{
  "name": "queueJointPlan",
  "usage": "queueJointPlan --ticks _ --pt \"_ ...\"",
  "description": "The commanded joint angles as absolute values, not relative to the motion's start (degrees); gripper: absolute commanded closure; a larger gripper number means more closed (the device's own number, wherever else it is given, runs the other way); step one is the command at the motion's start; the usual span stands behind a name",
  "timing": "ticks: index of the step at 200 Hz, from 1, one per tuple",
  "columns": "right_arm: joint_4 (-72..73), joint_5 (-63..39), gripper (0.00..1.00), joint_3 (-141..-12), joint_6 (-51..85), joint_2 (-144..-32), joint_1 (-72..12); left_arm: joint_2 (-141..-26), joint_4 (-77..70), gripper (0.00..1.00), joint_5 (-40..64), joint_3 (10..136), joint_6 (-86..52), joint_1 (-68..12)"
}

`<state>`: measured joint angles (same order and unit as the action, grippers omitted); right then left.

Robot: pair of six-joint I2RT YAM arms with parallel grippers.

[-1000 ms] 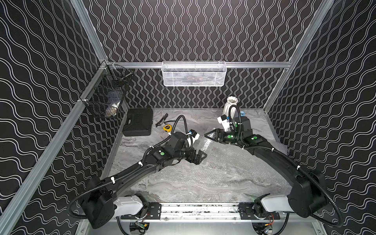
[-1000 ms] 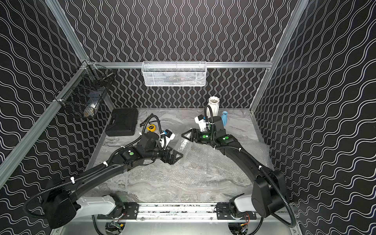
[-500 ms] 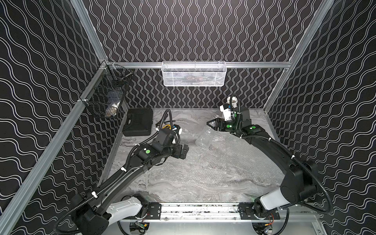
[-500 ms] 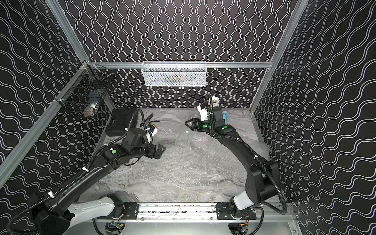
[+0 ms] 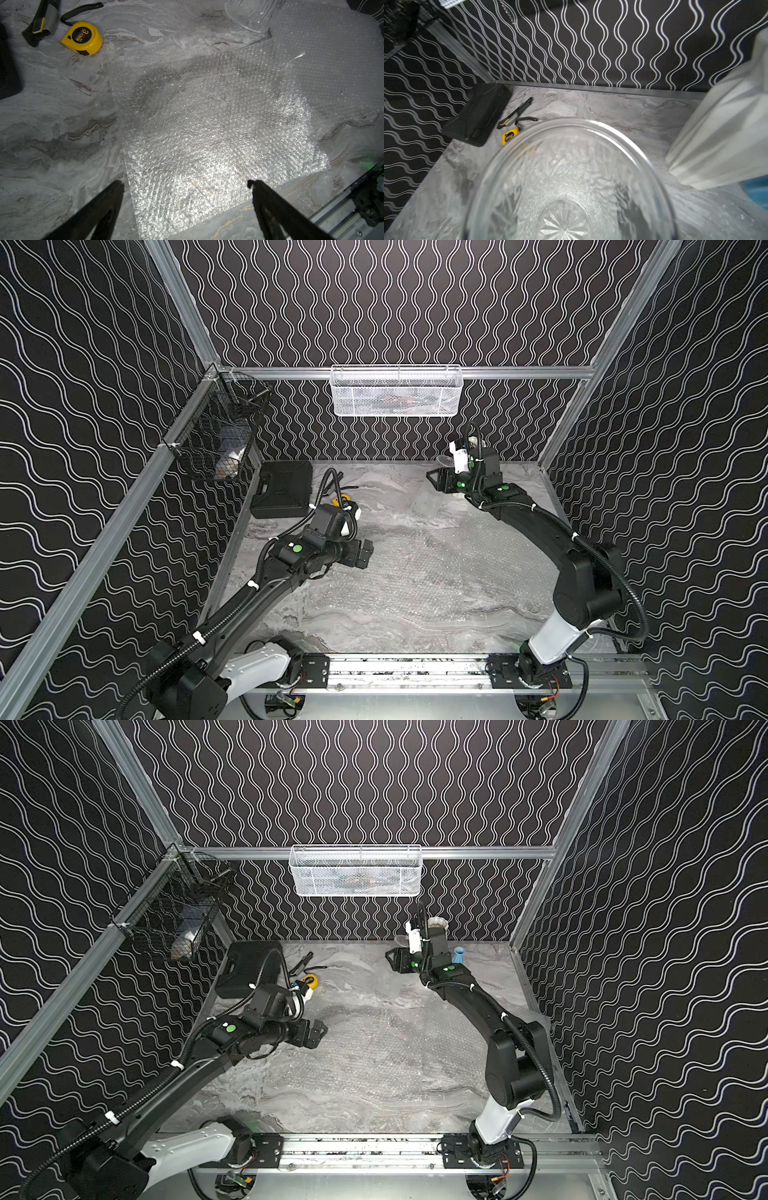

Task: Unwrap the vase from the bubble wrap
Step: Place the vase at the center of the board.

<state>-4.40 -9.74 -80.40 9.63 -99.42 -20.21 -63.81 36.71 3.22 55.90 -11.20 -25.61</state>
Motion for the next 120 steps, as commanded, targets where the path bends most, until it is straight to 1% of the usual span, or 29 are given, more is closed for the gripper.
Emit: queueJointPlan --ticks 1,66,120 --pt "3.5 -4.6 0.46 -82.6 6.5 -101.8 -20.3 -63.5 36.9 0.00 3.2 55.6 -9.5 -25.3" --pt "9.0 5.0 0.46 -86.7 2.1 -109.9 -20.2 -63.9 37.2 0.00 2.8 55.4 -9.0 -25.1" --pt "11.2 8.4 0.46 -90.9 -0.2 -115.5 -20.3 -62.3 36.5 0.00 2.8 54.5 -9.0 -25.0"
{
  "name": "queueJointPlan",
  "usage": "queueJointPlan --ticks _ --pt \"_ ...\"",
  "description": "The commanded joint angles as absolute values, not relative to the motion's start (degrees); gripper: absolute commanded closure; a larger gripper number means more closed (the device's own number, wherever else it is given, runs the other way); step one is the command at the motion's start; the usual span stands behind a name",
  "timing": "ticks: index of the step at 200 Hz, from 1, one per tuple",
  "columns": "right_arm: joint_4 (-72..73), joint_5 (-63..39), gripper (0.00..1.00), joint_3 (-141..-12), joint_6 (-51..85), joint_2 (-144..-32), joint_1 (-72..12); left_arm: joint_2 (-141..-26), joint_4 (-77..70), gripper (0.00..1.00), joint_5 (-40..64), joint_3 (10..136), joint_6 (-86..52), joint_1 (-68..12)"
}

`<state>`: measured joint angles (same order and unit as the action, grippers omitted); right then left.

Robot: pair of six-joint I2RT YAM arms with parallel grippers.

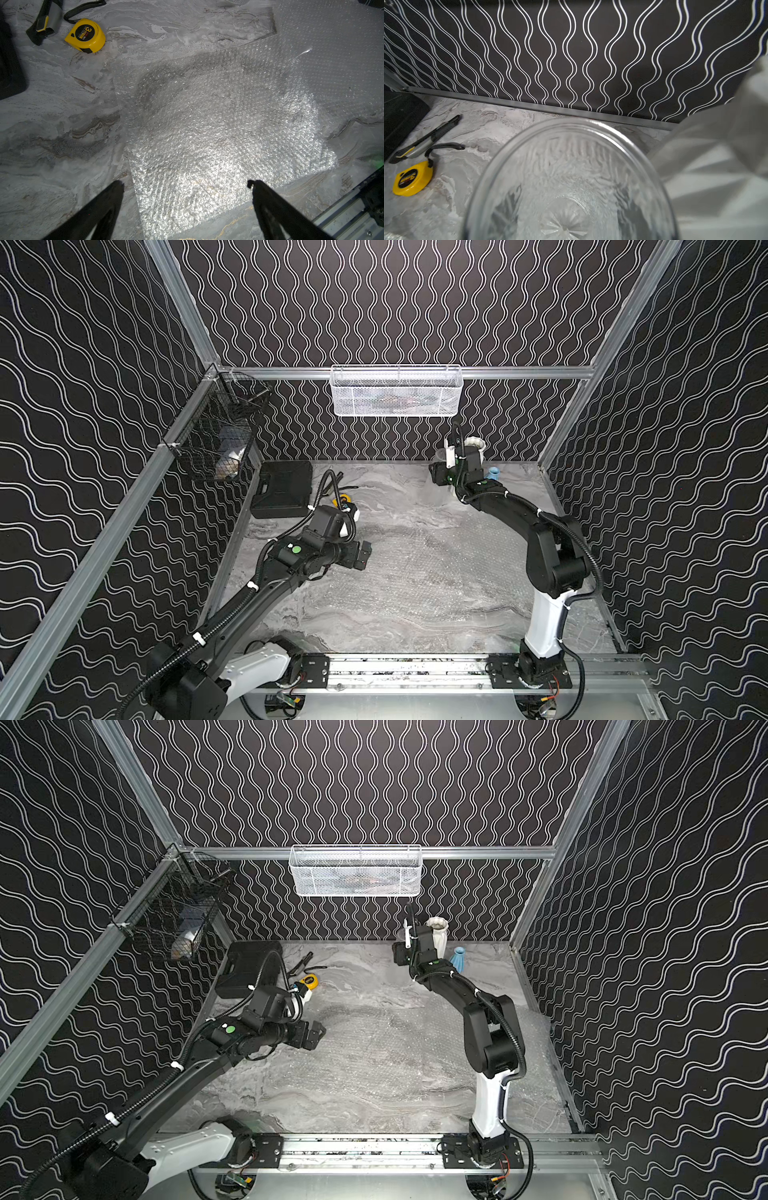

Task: Unwrap the vase from the bubble wrap
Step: Place the vase at the center of the board.

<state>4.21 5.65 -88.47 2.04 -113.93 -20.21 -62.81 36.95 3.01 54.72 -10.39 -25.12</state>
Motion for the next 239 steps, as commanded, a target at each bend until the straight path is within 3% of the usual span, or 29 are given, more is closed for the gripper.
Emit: queueJointPlan --ticks 1,158,193,239 --pt "11.2 8.4 0.46 -91.0 -0.2 -115.5 -20.3 -62.3 36.5 0.00 2.8 54.5 -9.0 -25.0" --pt "11.4 12.4 0.44 -96.0 -2.9 -124.1 -20.5 -63.2 37.2 0.00 3.2 54.8 -8.4 -25.0" --pt "11.2 13.0 0.41 -94.9 -3.1 -123.7 -20.9 -62.8 37.2 0.00 3.2 54.7 -8.3 -25.0" --pt "8.6 12.6 0.29 -94.9 -2.4 -122.2 -21.0 -63.5 37.6 0.00 3.5 54.9 -8.2 -25.0"
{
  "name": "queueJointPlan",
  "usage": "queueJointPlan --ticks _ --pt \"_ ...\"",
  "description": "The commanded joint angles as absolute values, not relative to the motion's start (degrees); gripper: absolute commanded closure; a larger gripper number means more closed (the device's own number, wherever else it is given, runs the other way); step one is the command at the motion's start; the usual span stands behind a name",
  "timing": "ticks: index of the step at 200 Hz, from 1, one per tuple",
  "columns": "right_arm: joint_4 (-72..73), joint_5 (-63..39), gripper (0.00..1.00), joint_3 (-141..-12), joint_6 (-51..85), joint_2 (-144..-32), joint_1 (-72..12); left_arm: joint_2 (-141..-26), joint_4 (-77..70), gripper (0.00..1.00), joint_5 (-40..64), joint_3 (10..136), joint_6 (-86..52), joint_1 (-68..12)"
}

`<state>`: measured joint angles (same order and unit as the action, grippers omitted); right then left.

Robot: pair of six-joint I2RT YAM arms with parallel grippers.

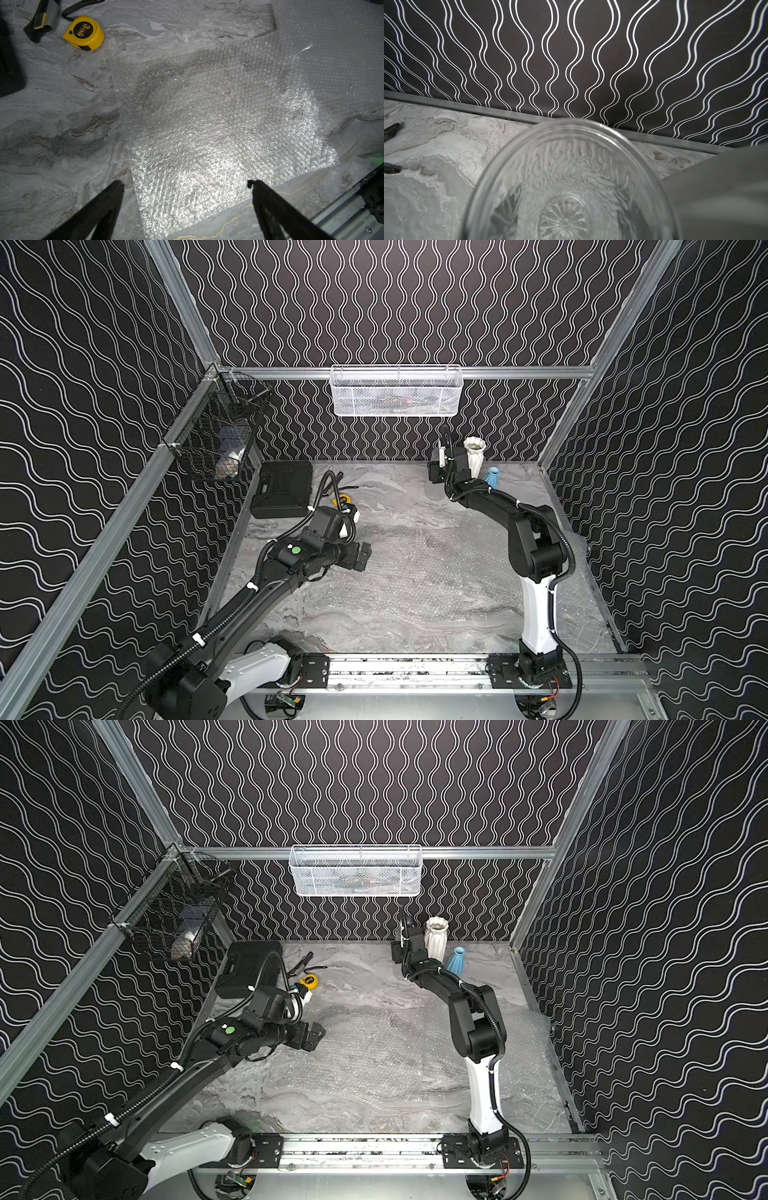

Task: Unwrap the vase from the bubble wrap
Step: Place the vase at the center of the board.

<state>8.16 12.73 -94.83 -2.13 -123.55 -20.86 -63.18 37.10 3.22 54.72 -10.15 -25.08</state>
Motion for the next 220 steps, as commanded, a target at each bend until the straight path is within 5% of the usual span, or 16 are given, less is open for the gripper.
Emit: queueJointPlan --ticks 1,76,158,220 --pt "8.5 12.6 0.29 -94.9 -2.4 -122.1 -21.0 -63.5 37.6 0.00 3.5 54.9 -8.2 -25.0" --pt "5.9 10.9 0.09 -91.9 -1.2 -116.3 -21.3 -63.9 38.2 0.00 3.4 55.0 -8.3 -25.0" --pt "-0.4 5.7 0.07 -84.6 -2.2 -101.1 -21.3 -63.4 38.1 0.00 3.8 54.9 -8.5 -25.0" --pt "-6.9 18.2 0.07 -76.4 1.2 -90.5 -21.3 -64.1 38.5 0.00 -3.2 55.0 -11.5 -25.0"
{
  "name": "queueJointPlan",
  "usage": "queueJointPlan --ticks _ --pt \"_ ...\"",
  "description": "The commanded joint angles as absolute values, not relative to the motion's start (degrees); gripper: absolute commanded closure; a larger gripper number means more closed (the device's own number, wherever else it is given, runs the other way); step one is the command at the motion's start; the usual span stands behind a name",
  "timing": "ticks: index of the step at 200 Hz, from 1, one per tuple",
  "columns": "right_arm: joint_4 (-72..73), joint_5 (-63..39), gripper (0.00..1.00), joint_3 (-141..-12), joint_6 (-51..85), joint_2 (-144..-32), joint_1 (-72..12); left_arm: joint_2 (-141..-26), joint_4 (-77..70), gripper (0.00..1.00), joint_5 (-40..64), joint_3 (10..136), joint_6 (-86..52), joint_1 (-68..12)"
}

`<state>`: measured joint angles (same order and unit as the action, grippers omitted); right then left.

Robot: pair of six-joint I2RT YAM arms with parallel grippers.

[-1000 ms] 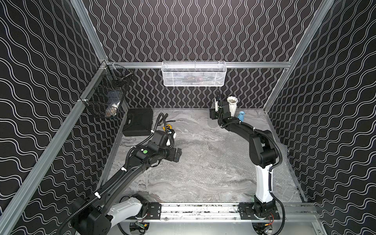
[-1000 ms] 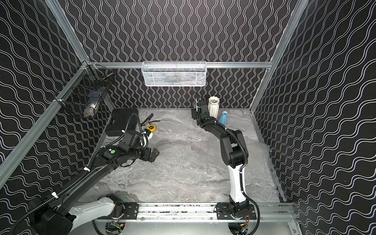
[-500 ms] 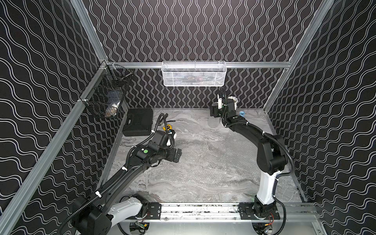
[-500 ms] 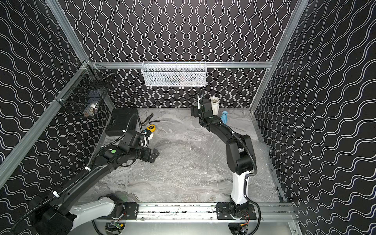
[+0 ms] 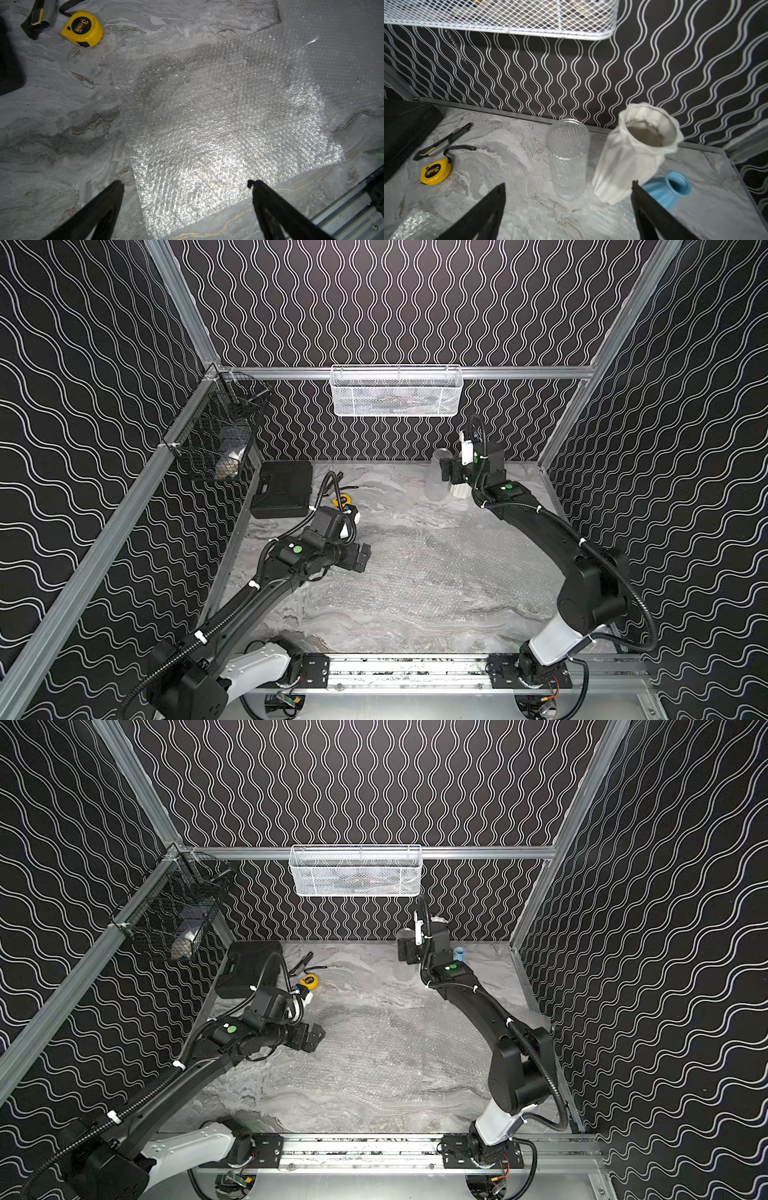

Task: Unwrap the vase from the bubble wrap
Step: Reset both arms

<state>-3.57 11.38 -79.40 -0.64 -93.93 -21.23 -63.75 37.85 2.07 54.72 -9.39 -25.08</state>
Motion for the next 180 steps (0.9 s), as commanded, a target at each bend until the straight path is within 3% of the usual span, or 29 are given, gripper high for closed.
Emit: queueJointPlan --ticks 1,101,180 --pt "-7.0 18.4 0.07 -76.2 1.3 -90.3 -21.3 -64.1 38.5 0.00 -3.5 55.1 -11.7 -25.0" --pt "-6.9 43.6 0.05 -56.0 8.4 -77.3 -21.1 -66.4 34.9 0.00 -26.9 56.5 -25.8 -24.6" --pt "1.5 51.9 0.04 -42.5 9.1 -73.5 -20.7 -68.5 10.9 0.00 -47.8 43.9 -21.4 -24.6"
